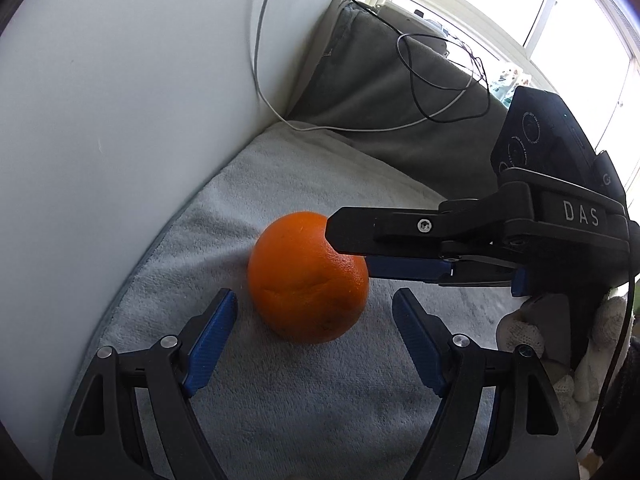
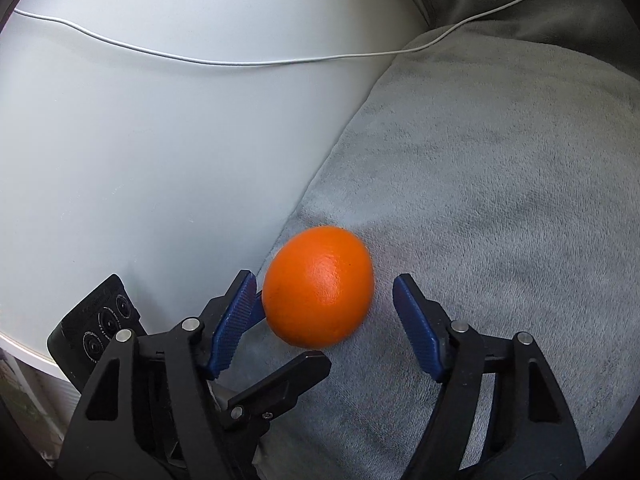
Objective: Organize fruits
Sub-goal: 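Close the right gripper on the large orange while the left approaches it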
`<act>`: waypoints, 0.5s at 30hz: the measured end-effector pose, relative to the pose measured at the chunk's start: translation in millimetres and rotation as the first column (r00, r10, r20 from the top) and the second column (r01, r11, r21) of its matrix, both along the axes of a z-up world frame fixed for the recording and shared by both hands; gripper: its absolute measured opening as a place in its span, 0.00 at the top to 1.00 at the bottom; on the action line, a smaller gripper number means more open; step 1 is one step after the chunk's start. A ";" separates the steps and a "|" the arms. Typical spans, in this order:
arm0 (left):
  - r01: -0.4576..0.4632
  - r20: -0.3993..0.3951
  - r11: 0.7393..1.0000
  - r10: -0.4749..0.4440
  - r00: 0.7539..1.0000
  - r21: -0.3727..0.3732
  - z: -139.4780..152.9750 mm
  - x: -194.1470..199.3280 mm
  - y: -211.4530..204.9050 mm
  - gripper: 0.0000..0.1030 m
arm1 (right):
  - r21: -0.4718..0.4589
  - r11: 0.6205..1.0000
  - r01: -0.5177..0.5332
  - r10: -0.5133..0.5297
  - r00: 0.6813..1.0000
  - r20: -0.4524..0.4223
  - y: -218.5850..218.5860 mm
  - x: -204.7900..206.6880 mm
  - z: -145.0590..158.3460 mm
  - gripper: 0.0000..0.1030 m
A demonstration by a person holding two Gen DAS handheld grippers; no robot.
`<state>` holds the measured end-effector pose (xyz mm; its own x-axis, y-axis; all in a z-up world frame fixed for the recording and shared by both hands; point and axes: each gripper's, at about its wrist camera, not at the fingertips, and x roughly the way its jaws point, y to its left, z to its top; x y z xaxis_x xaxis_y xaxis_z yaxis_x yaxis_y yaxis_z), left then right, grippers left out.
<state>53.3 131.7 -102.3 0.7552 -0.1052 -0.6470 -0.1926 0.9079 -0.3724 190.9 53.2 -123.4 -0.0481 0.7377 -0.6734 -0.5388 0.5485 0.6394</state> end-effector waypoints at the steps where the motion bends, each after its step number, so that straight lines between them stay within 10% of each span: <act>1: 0.000 -0.003 1.000 0.000 1.000 -0.003 -0.7 0.7 0.6 0.23 | 0.000 1.000 0.002 -0.002 1.000 -0.002 1.5 0.8 -1.3 0.28; 15: 0.004 -0.012 1.000 -0.004 1.000 -0.009 -5.0 3.9 -0.6 0.35 | 0.022 1.000 -0.018 0.018 0.999 -0.026 2.4 -4.3 -2.3 0.43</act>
<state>57.2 131.1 -107.3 0.7468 -0.1137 -0.6552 -0.1940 0.9052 -0.3781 186.6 55.7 -125.7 -0.0790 0.7508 -0.6557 -0.5313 0.5249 0.6650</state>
